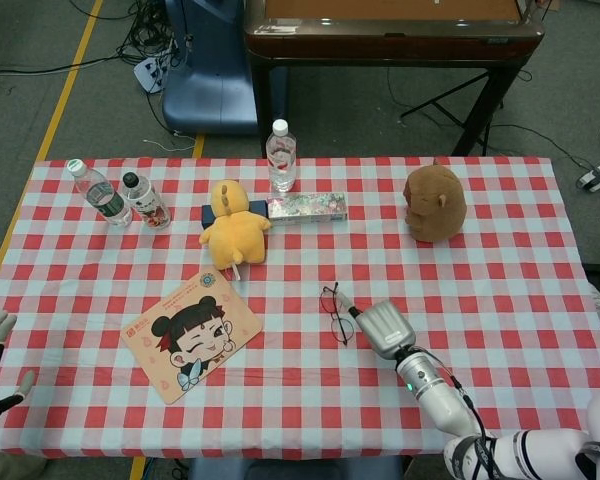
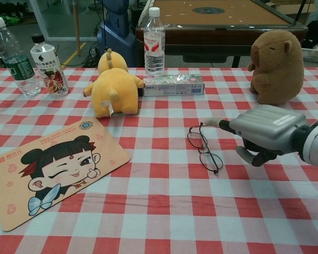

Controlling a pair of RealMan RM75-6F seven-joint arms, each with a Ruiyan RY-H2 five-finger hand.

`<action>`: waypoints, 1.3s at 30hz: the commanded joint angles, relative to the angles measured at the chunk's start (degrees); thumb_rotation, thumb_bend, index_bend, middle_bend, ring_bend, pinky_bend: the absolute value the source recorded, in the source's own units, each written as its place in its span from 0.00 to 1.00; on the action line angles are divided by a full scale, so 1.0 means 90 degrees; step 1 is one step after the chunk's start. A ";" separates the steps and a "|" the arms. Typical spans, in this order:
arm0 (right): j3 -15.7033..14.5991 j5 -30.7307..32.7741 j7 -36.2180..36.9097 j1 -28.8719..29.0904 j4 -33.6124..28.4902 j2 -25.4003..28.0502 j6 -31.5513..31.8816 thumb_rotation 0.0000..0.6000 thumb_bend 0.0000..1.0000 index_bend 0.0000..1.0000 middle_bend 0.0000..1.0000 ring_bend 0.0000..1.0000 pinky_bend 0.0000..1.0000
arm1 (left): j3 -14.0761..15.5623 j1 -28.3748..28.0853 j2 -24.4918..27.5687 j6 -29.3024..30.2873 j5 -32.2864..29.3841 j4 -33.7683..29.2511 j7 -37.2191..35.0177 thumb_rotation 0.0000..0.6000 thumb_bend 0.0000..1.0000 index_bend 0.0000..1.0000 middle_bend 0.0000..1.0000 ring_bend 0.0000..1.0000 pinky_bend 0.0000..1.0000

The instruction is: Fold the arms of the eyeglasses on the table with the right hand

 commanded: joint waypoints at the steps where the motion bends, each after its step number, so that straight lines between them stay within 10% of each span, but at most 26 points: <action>1: 0.0008 -0.0028 0.0231 -0.0026 0.0212 -0.0158 -0.0148 1.00 0.59 0.00 0.97 1.00 0.89 | -0.0002 0.0009 0.0013 0.0003 -0.0015 0.0007 -0.0019 1.00 0.36 0.00 0.00 0.00 0.00; 21: 0.0000 -0.0312 0.1019 -0.0185 0.0684 -0.0563 -0.0393 1.00 0.59 0.00 0.97 1.00 0.89 | -0.0010 0.0031 0.0016 0.0002 -0.0046 0.0061 -0.0089 1.00 0.36 0.00 0.00 0.00 0.00; 33: -0.0118 -0.1820 0.1675 -0.0974 -0.0387 0.0899 0.1207 1.00 0.58 0.00 0.91 0.99 0.89 | -0.0059 0.0026 0.0027 0.0021 -0.0086 0.0049 -0.0072 1.00 0.36 0.00 0.00 0.00 0.00; 39: -0.0228 -0.2301 0.2146 -0.1625 -0.0508 0.1649 0.2104 1.00 0.53 0.00 0.76 0.81 0.80 | -0.0070 -0.0027 -0.0005 0.0001 -0.0035 -0.0022 0.0048 1.00 0.36 0.00 0.00 0.00 0.00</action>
